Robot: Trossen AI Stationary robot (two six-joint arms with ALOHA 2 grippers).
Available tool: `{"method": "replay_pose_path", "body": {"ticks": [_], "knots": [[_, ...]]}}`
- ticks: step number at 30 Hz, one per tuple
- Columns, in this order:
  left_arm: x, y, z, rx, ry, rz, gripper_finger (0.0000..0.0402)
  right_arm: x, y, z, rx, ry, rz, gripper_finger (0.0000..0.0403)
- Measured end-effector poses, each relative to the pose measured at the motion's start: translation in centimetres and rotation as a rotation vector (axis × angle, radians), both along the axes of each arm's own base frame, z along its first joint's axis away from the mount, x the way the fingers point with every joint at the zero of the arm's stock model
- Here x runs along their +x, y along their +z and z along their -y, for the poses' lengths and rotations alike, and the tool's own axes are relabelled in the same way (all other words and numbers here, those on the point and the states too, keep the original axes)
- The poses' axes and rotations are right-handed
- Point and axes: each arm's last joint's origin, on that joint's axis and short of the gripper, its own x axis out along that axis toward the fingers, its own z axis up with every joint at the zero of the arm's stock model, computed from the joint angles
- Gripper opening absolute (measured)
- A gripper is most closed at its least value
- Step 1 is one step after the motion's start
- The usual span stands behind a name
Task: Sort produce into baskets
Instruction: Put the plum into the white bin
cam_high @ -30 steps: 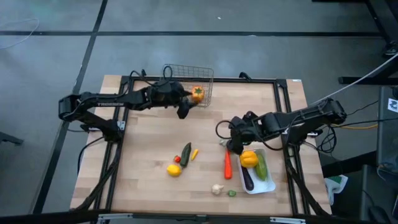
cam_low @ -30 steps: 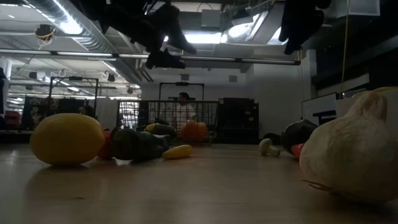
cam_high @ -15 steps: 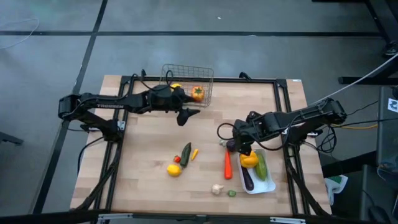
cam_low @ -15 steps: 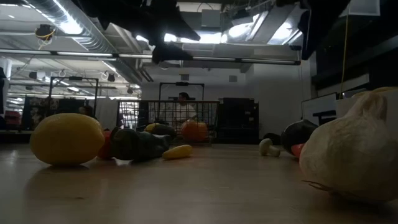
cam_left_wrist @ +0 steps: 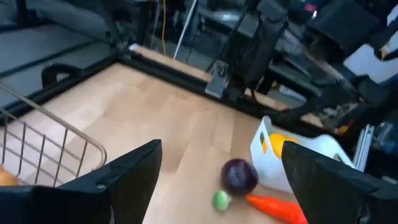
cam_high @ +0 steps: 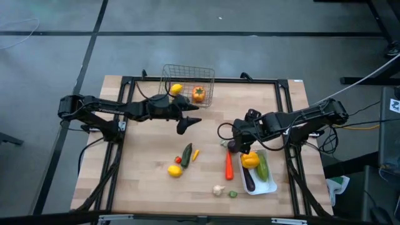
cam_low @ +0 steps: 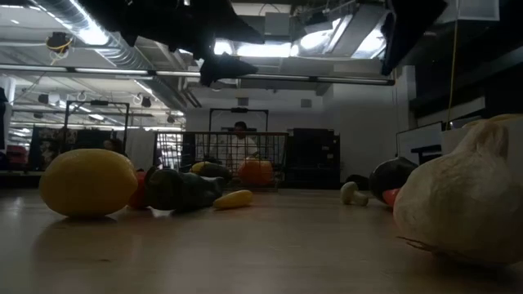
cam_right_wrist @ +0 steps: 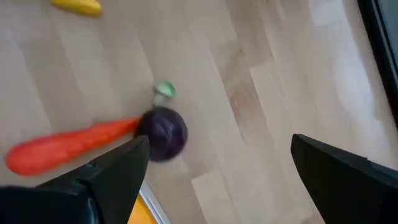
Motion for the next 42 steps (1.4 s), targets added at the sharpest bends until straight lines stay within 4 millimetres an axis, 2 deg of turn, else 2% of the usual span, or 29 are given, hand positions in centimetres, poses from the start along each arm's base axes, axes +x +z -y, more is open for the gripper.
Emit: {"method": "replay_pose_path", "body": {"ticks": [7,15,24,34,42], "knots": [[-0.7,-1.3,1.0,0.040,-0.008,0.093,0.0327,0.7,0.2,-0.3,0.055,0.008,0.068,0.0388],[-1.2,-2.6,1.7,0.037,-0.033,0.066,0.0327,0.7,0.1,-0.5,0.111,0.029,0.053,0.0388],[-1.2,-2.7,1.7,0.056,-0.036,0.061,0.0327,0.6,0.1,-0.5,0.139,0.041,0.044,0.0398],[-1.2,-2.7,1.7,0.055,-0.035,0.061,0.0327,-0.2,-4.4,0.4,0.134,-0.025,-0.090,0.0397],[-1.2,-2.7,1.7,0.055,-0.035,0.060,0.0327,0.3,-7.0,2.0,0.212,-0.058,-0.065,0.0395]]}}
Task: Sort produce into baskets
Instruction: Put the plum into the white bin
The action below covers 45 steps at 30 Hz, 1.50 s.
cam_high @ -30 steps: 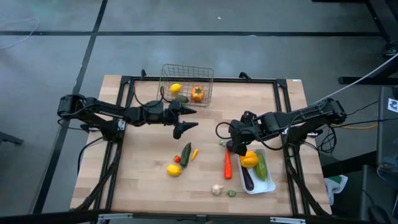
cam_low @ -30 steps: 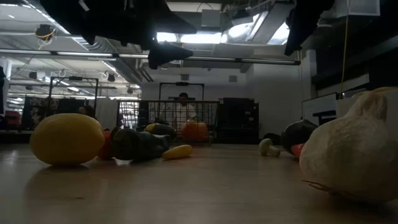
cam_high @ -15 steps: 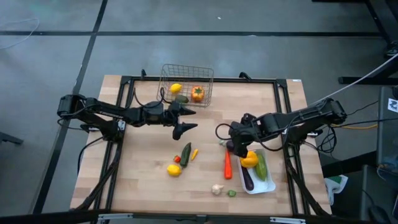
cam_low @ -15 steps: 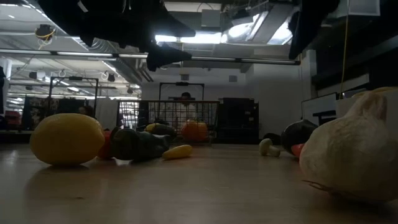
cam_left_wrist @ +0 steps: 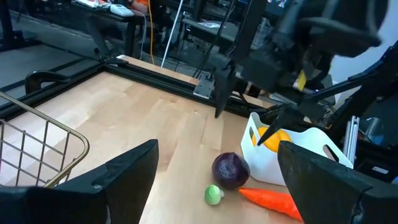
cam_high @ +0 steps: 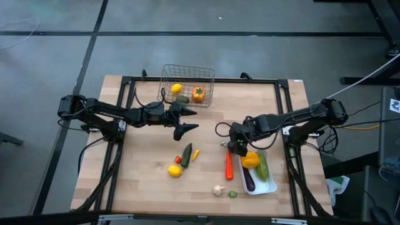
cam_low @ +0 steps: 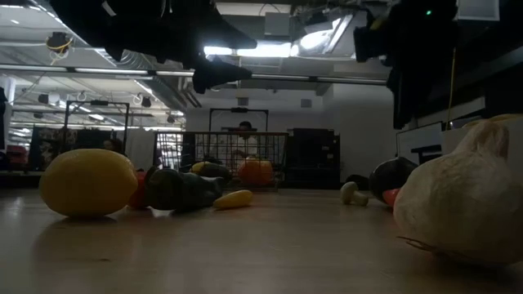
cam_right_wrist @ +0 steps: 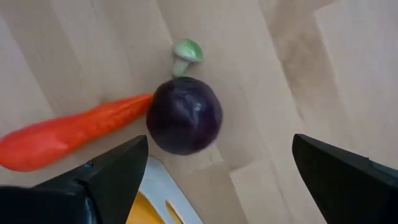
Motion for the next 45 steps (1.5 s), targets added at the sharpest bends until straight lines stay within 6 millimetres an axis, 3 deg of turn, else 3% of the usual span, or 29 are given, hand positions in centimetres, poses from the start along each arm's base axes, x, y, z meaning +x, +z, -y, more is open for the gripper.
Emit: {"method": "replay_pose_path", "body": {"ticks": [5,13,37,45], "knots": [[0.0,0.0,0.0,0.000,0.000,0.000,0.0327,0.4,-1.3,0.4,0.047,0.008,0.051,0.0395],[0.0,0.0,0.0,0.000,0.000,-0.003,0.0327,0.6,-1.3,0.3,0.053,0.014,0.077,0.0395],[0.0,0.0,0.2,-0.009,-0.005,-0.003,0.0327,2.6,-6.7,-0.1,0.048,0.017,-0.135,0.0395],[0.0,0.0,0.2,-0.009,-0.005,-0.002,0.0327,3.1,-7.2,-0.1,0.031,0.030,-0.115,0.0395]]}}
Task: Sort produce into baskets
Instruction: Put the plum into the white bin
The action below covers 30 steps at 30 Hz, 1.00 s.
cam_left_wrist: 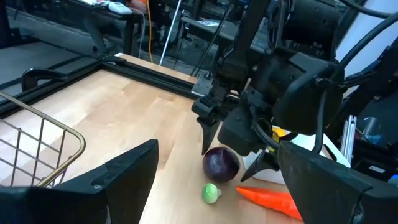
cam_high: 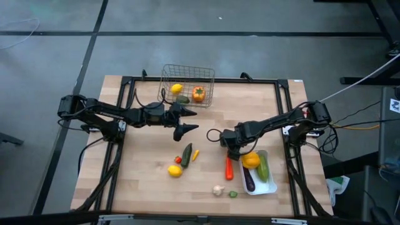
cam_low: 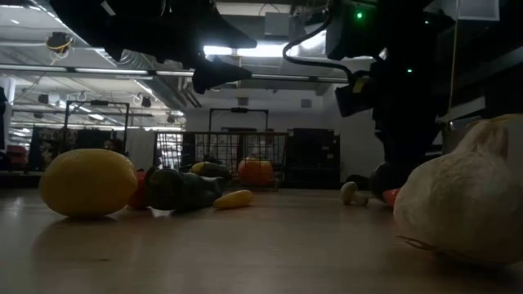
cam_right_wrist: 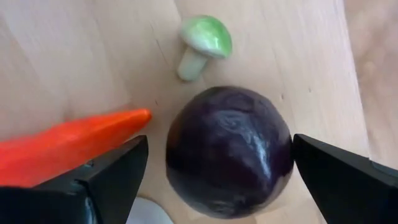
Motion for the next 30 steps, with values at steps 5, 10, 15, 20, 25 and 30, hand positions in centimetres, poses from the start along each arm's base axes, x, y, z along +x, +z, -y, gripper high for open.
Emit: {"method": "replay_pose_path", "body": {"ticks": [5,10,15,20,25,30], "knots": [[0.0,0.0,0.0,0.000,0.000,0.000,0.0327,0.0,0.0,0.1,-0.019,-0.002,0.002,0.0381],[0.0,0.0,0.0,0.000,0.000,0.000,0.0327,0.0,0.0,0.1,-0.020,-0.003,0.002,0.0325],[0.0,0.0,0.0,-0.001,0.000,0.000,0.0327,0.0,0.0,0.1,-0.021,-0.003,0.003,0.0260],[0.0,0.0,0.0,-0.001,0.000,0.001,0.0327,0.0,0.0,0.1,-0.021,-0.004,0.004,0.0241],[0.0,0.0,0.0,-0.002,0.000,0.001,0.0327,-0.1,0.3,0.1,-0.019,-0.004,0.014,0.0256],[0.0,0.0,0.0,-0.002,0.000,0.001,0.0327,0.1,1.9,0.0,-0.015,0.003,0.044,0.0251]]}}
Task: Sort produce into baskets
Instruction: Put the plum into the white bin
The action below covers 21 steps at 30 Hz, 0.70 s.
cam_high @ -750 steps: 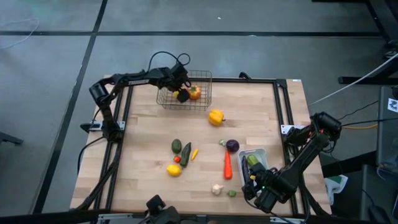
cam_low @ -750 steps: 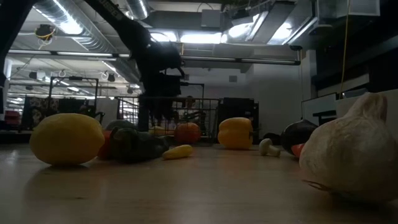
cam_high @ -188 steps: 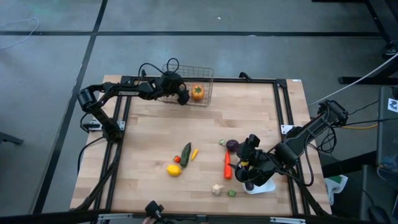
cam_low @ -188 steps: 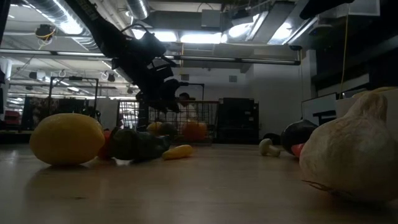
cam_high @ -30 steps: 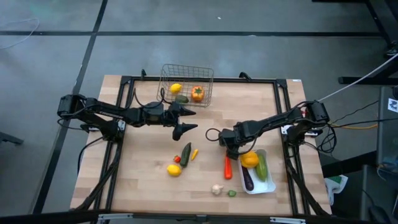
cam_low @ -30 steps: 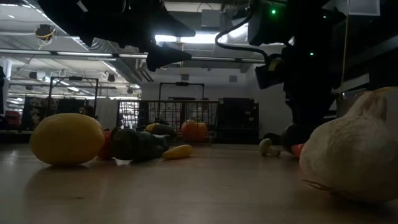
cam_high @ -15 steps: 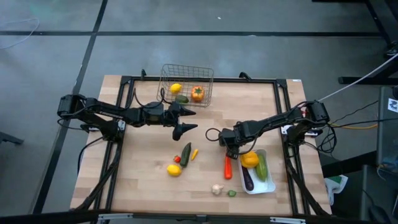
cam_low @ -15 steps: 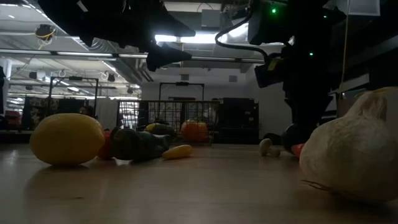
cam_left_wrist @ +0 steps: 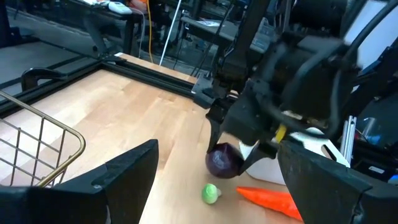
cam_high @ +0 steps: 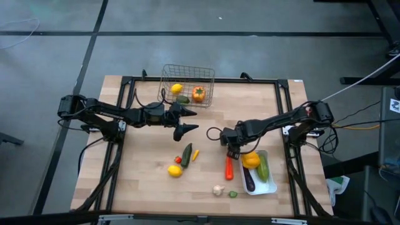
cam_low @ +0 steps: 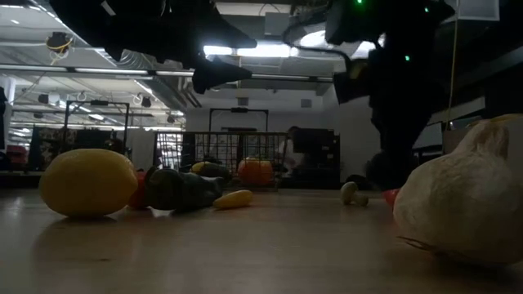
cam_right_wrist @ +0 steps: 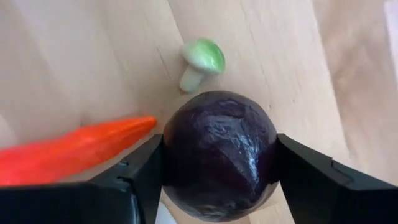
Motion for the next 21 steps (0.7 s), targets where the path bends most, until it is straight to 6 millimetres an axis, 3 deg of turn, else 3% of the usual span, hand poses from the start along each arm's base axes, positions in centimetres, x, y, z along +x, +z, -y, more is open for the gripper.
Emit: {"method": "replay_pose_path", "body": {"ticks": [9,15,21], "knots": [[0.0,0.0,0.0,0.000,0.000,0.000,0.0327,1.0,5.4,-1.0,0.033,0.030,0.139,0.0253],[0.0,0.0,0.0,0.000,0.000,0.001,0.0327,0.8,8.9,-3.8,0.053,0.106,0.179,0.0254],[0.0,0.0,0.0,0.000,0.000,0.001,0.0327,-0.4,10.8,-7.5,0.105,0.106,0.186,0.0254]]}}
